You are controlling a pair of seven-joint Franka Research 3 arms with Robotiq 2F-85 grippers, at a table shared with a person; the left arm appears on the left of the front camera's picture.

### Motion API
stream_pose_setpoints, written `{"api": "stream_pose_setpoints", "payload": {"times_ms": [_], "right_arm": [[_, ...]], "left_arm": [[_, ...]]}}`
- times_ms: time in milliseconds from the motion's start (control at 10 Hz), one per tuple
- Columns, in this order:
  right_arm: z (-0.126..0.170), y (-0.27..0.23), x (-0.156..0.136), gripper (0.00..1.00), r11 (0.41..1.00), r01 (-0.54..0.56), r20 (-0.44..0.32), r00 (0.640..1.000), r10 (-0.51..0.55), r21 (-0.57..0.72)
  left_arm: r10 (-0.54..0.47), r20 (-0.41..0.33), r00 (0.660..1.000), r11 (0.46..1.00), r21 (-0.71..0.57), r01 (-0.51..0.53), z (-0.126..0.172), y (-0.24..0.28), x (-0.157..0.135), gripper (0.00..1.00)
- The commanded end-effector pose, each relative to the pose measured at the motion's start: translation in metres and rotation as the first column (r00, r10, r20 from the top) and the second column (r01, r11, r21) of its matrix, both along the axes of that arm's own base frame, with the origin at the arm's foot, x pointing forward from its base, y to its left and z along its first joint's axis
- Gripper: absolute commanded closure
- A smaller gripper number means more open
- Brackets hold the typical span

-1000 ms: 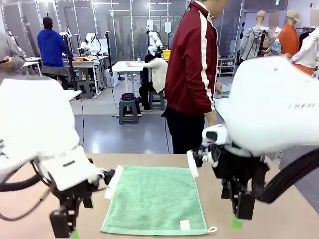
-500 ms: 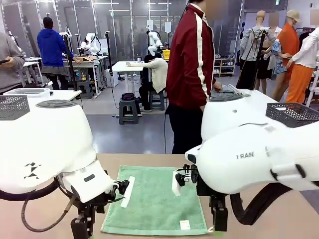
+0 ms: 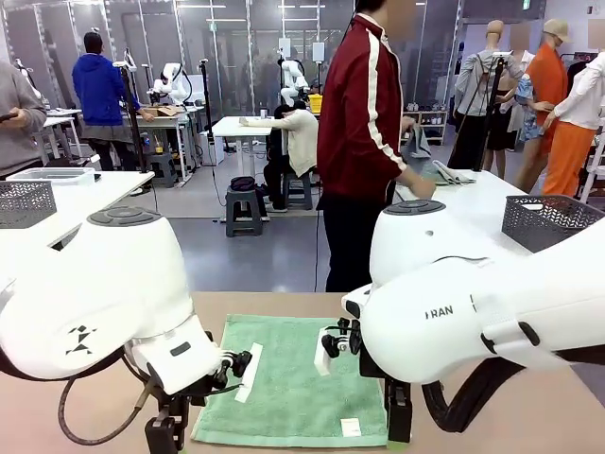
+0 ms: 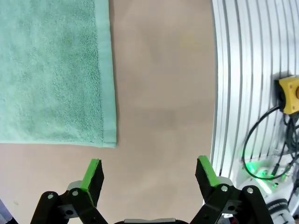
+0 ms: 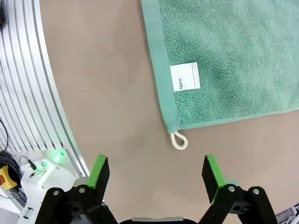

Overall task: Fold the towels and place them in the basket.
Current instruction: When a person lays out a Towel with hook on the table, fold it in half twice.

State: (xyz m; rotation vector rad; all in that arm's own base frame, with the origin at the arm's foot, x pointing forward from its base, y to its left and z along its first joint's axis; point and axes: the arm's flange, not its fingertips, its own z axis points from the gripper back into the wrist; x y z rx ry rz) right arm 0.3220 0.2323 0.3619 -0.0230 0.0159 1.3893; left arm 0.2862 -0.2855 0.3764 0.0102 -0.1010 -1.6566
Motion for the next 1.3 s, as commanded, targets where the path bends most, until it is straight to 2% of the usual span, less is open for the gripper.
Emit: {"api": "stream_pose_setpoints", "payload": {"times_ms": [0,300,400,800,1100,1200], "right_arm": [[0.006,-0.001,-0.003,0.00,1.000,-0.001,0.000,1.000,0.001,-0.005],[0.003,-0.001,-0.001,0.00,1.000,0.000,0.002,1.000,0.000,0.000],[-0.006,0.000,0.000,0.00,1.000,-0.018,0.006,1.000,0.018,-0.018],[-0.033,-0.002,0.001,0.00,0.991,-0.133,0.060,0.989,0.134,-0.018],[-0.052,-0.004,0.001,0.00,0.988,-0.154,0.099,0.983,0.156,-0.027],[-0.059,-0.005,0.000,0.00,0.989,-0.144,0.086,0.986,0.145,-0.020]], "left_arm": [[0.000,0.005,1.000,1.000,-0.003,0.000,0.006,0.001,-0.002,0.00],[0.000,0.006,1.000,1.000,-0.004,0.000,0.003,0.000,0.000,0.00],[0.019,0.003,1.000,1.000,-0.007,-0.019,-0.009,-0.002,0.002,0.00],[0.049,0.065,0.997,0.998,0.032,-0.051,-0.038,0.002,0.009,0.00],[0.047,0.104,0.993,0.997,0.055,-0.053,-0.058,0.003,0.017,0.00],[0.047,0.111,0.993,0.997,0.058,-0.054,-0.064,0.005,0.019,0.00]]}}
